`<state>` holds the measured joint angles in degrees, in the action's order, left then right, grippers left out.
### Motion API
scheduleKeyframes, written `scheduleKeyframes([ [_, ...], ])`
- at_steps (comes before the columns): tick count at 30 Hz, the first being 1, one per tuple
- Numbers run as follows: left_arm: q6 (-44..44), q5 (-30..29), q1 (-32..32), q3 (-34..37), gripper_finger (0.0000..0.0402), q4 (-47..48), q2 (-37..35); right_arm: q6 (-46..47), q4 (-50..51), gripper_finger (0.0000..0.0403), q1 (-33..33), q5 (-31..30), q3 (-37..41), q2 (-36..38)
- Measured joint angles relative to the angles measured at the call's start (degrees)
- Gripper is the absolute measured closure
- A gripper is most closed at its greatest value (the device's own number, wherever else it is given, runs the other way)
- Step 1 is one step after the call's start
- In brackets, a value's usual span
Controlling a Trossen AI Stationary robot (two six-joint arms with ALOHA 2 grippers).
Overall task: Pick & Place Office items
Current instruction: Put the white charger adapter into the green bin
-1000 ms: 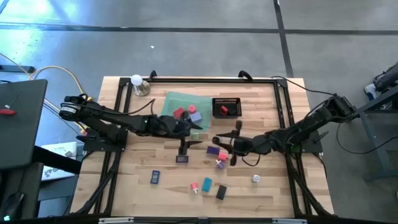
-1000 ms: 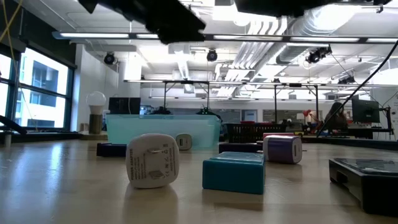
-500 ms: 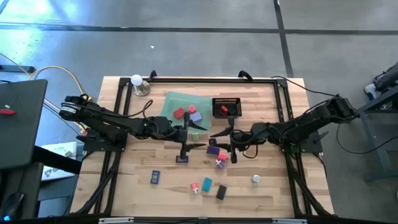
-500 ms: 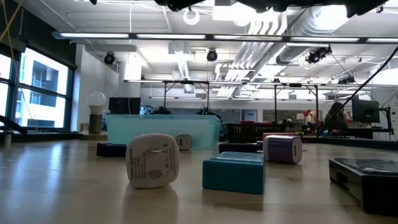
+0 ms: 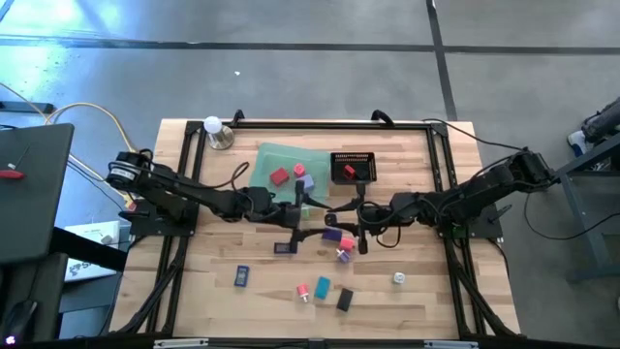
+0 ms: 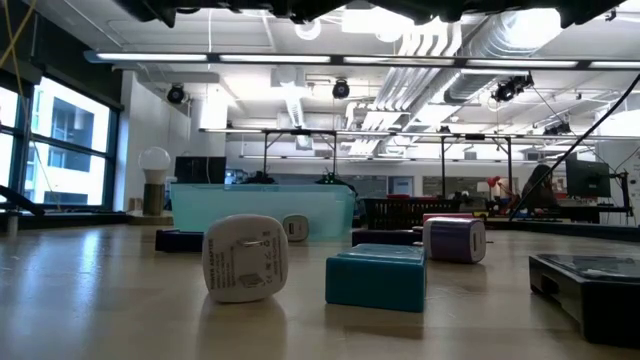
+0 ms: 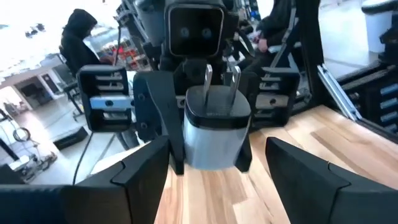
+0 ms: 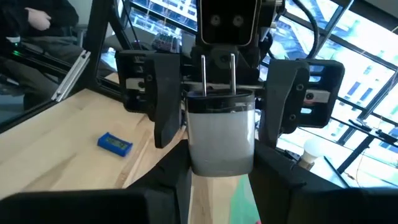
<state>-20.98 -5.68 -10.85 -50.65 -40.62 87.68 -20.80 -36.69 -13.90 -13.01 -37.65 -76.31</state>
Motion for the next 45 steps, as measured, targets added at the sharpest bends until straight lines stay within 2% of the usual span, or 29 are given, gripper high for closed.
scheduleKeyframes([
  [5,-0.1,-1.4,0.4,0.0,0.0145,-3.5,1.1,0.2,0.2,0.0288,0.0,-0.4,0.0,0.0],
  [9,-0.1,0.4,0.5,0.0,0.0145,-5.4,1.1,0.2,0.5,0.0288,0.0,-0.4,0.0,0.0],
  [26,2.2,1.4,1.7,0.0,0.0148,-6.2,1.3,0.2,0.7,0.0288,0.0,-0.4,0.0,0.0],
  [45,3.8,1.2,2.1,0.0,0.0277,-6.2,1.3,3.5,0.9,0.0288,1.3,-0.3,0.0,0.0],
])
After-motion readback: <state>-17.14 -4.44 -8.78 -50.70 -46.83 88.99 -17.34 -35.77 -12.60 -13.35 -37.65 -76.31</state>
